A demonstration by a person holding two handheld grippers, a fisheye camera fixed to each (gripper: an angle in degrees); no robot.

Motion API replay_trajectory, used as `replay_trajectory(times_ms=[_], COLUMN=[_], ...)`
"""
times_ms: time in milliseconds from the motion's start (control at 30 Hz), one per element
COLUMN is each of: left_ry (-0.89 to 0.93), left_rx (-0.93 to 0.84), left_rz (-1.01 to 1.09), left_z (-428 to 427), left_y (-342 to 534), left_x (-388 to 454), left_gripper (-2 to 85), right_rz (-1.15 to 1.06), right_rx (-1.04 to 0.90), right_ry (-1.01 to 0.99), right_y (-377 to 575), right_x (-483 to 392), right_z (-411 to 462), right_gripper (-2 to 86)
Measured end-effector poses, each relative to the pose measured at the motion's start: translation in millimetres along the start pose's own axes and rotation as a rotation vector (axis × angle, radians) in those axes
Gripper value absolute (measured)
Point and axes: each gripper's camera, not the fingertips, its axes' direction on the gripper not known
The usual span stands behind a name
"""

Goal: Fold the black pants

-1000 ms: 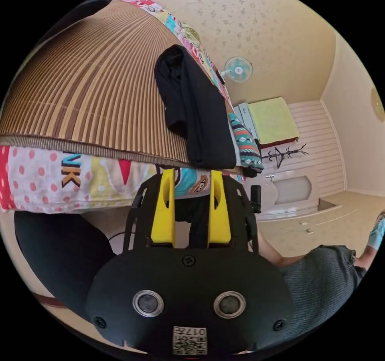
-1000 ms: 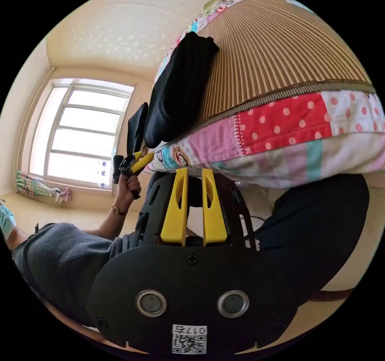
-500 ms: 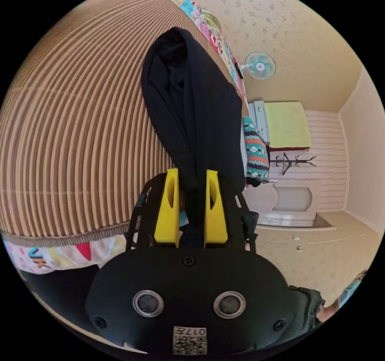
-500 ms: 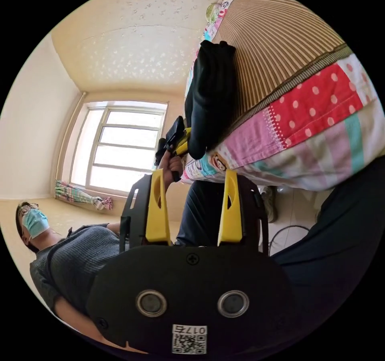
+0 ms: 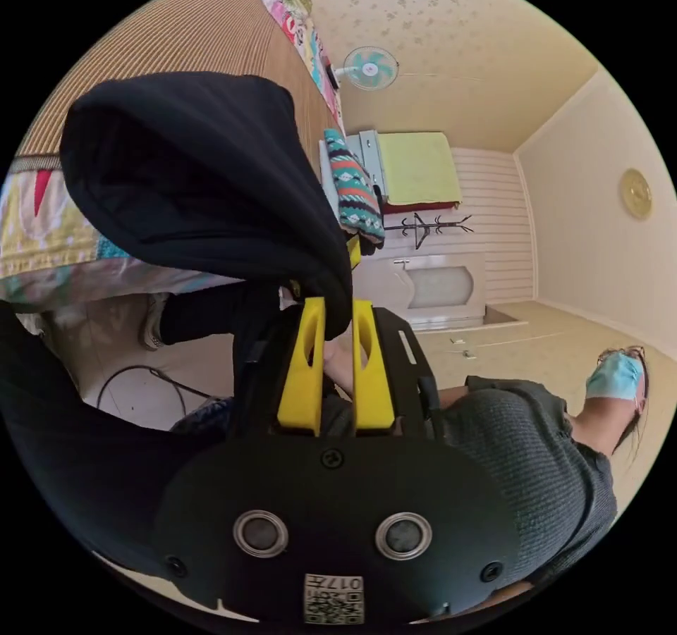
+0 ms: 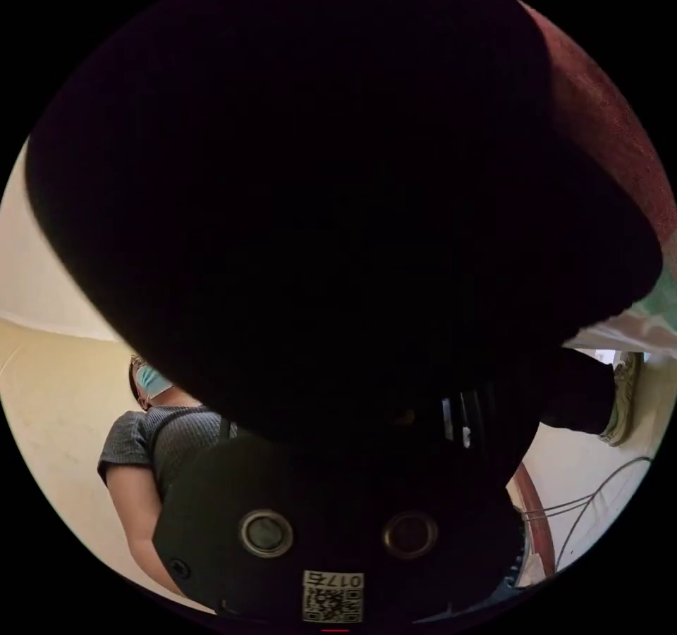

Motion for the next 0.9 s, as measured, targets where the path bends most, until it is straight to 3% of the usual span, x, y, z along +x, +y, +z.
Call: replay_trajectory(times_ms=[100, 233, 367, 500, 633, 767, 833, 900], left_ry=[0.066, -0.095, -0.13, -0.094, -0.12, -0.127, -0.163, -0.183], left_rx=[-0.003, 0.013, 0.018, 0.056, 0.059, 0.049, 0.051, 0.05], left_rz=[0.167, 0.259, 0.171, 0.065, -0.01, -0.038, -0.044, -0.056], left_z=[-24.6, -44.3, -54.6, -62.5, -63.2, -61.3, -61.3, -60.6], left_y=[2.5, 12.7, 19.4, 25.8, 26.1, 20.1, 18.0, 15.7], left_x=[36.3, 68.8, 55.6, 34.6, 20.4, 19.3, 21.3, 21.5], left_gripper=[4.0, 5.7, 6.9, 7.0, 7.1, 7.6, 8.3, 8.7], right_rz=[-0.182, -0.436, -0.757, -0.941, -0.802, -0.445, -0.296, -0.337], right_rx=[0.095, 0.054, -0.004, -0.012, 0.122, 0.516, 0.676, 0.855], right_ry=[-0.077, -0.052, 0.02, 0.302, 0.553, 0.769, 0.721, 0.553], right_y=[-33.2, -119.6, -201.4, -244.5, -264.4, -212.0, -172.7, -99.3], right_x=[-49.6, -149.8, -295.0, -403.7, -417.4, -374.7, -350.0, -326.4], right_z=[5.9, -0.3, -25.5, -81.5, -184.1, -314.8, -360.8, -398.1], right_gripper=[21.9, 20.3, 18.7, 17.3, 16.1, 14.6, 13.2, 11.3])
